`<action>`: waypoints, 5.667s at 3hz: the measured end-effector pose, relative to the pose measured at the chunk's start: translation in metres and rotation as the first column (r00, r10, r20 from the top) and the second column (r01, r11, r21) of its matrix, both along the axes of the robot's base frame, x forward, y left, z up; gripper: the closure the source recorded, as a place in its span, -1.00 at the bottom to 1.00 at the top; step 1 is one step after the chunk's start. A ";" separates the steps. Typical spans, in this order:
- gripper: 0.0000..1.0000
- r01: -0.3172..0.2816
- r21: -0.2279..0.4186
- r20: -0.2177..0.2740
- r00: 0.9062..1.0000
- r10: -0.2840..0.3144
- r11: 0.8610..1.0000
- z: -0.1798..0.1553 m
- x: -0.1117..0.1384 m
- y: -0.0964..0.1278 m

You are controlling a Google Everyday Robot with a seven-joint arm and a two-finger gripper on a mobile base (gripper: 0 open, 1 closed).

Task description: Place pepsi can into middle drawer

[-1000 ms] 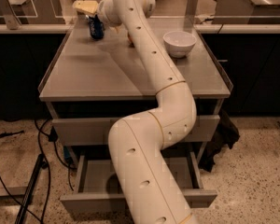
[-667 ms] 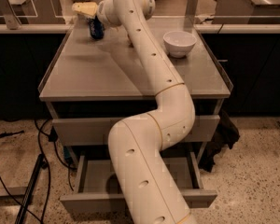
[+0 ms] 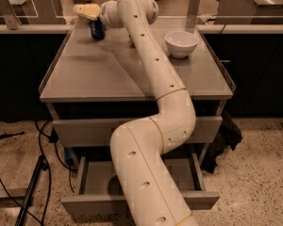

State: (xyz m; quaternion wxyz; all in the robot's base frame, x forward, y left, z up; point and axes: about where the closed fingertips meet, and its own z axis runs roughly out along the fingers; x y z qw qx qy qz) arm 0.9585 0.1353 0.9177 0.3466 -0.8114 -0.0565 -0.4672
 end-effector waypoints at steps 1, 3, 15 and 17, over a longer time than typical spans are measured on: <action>-1.00 -0.063 -0.014 -0.034 0.997 0.063 0.998 -0.014 -0.008 0.004; -1.00 -0.118 -0.073 0.020 0.993 0.120 0.990 -0.020 -0.007 0.006; -1.00 -0.022 -0.295 0.281 0.954 0.109 0.955 -0.048 0.040 0.035; -0.70 0.005 -0.305 0.305 0.948 0.092 0.952 -0.050 0.047 0.035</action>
Offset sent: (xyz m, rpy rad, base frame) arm 0.0222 -0.0064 -0.0079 -0.0793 -0.0087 0.1288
